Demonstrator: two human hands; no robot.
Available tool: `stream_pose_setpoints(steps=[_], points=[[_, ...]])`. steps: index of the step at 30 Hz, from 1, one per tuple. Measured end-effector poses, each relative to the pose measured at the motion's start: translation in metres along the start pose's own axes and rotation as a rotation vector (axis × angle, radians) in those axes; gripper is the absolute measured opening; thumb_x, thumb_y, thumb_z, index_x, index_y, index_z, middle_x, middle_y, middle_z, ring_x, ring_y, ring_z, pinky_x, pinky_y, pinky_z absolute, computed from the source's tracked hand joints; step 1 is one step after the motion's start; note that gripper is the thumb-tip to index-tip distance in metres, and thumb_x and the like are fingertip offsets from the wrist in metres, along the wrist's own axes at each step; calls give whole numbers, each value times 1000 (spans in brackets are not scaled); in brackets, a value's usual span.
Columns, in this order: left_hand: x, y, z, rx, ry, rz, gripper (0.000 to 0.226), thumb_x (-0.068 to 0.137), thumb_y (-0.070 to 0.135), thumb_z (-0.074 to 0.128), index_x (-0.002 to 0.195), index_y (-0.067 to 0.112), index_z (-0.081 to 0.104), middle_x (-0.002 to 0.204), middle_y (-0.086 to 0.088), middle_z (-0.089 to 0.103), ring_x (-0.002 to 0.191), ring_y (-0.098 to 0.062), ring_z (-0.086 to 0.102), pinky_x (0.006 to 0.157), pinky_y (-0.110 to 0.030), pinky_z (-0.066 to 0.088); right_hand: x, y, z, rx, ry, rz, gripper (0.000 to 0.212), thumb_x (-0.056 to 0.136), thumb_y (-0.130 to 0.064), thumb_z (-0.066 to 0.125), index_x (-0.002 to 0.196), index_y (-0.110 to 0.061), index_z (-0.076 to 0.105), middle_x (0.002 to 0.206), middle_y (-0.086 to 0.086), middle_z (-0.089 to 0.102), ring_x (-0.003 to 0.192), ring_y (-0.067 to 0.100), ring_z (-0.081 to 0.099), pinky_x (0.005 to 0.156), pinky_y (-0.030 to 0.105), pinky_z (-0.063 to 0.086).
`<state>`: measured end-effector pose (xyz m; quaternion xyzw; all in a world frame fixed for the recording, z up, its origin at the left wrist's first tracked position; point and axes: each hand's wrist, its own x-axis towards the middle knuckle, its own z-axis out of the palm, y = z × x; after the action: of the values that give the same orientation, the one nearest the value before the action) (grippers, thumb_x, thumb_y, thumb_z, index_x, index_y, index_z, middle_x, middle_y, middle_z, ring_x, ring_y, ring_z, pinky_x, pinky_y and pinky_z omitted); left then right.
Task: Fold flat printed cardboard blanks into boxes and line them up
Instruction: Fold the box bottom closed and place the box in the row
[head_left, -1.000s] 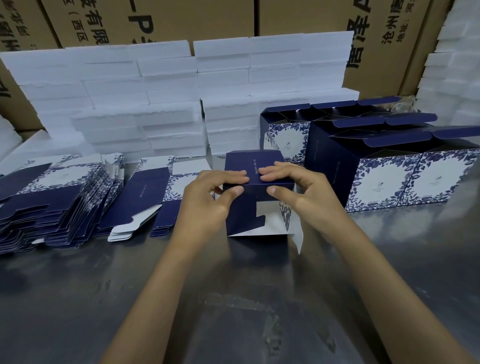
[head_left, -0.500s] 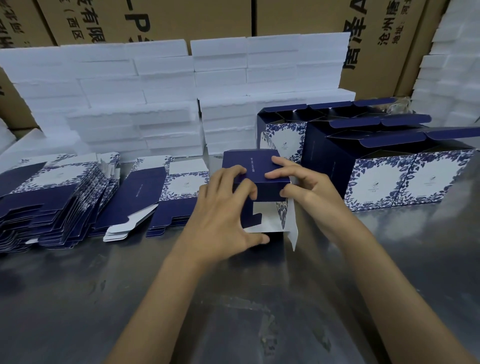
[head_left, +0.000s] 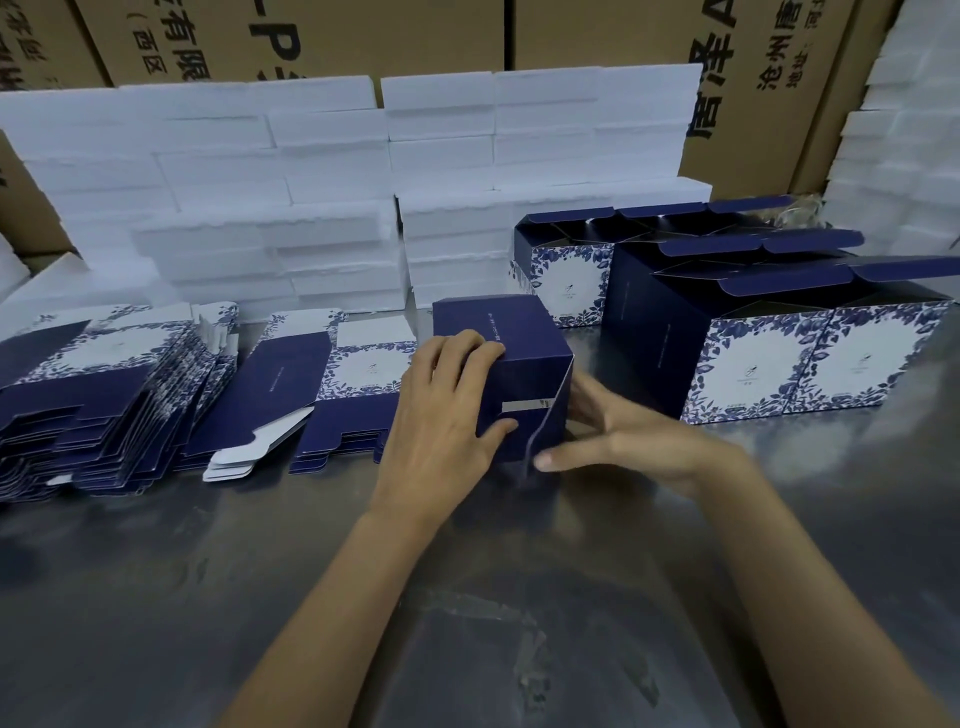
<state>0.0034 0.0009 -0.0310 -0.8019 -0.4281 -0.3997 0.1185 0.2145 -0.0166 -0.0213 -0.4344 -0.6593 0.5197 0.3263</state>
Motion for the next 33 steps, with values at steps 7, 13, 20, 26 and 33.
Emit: stream_pose_setpoints(steps=[7,13,20,26,33], points=[[-8,-7,4,-308,-43,-251,87,76,22,85,146,33,34,159,3,13,140,-19,34,102,-32,49,24,16,23,-40,380,-51,83,78,-36,88,147,-38,42,132,-20,62,120,0,61,93,19,55],[-8,-10,4,-381,-132,-384,100,74,19,87,145,44,22,149,12,37,132,-13,44,98,-34,50,36,26,33,-158,614,-66,45,87,-43,78,125,-41,53,101,-34,67,99,-12,63,86,19,54],[-7,-7,5,-373,-154,-370,98,77,15,82,146,42,18,151,12,34,137,-10,37,102,-28,42,38,23,40,-334,816,-48,30,91,-46,72,116,-30,65,92,-20,70,93,9,70,79,33,58],[-8,0,4,-364,-173,-357,97,79,16,80,148,40,16,154,11,32,138,-9,34,101,-26,39,35,19,43,-328,863,-10,31,92,-44,72,115,-25,68,103,-6,76,100,20,70,85,43,58],[-9,4,4,-373,-171,-357,98,79,17,80,149,40,16,154,12,31,137,-7,34,102,-26,40,35,16,45,-384,929,23,32,91,-49,70,108,-22,70,96,-2,76,96,26,69,81,42,56]])
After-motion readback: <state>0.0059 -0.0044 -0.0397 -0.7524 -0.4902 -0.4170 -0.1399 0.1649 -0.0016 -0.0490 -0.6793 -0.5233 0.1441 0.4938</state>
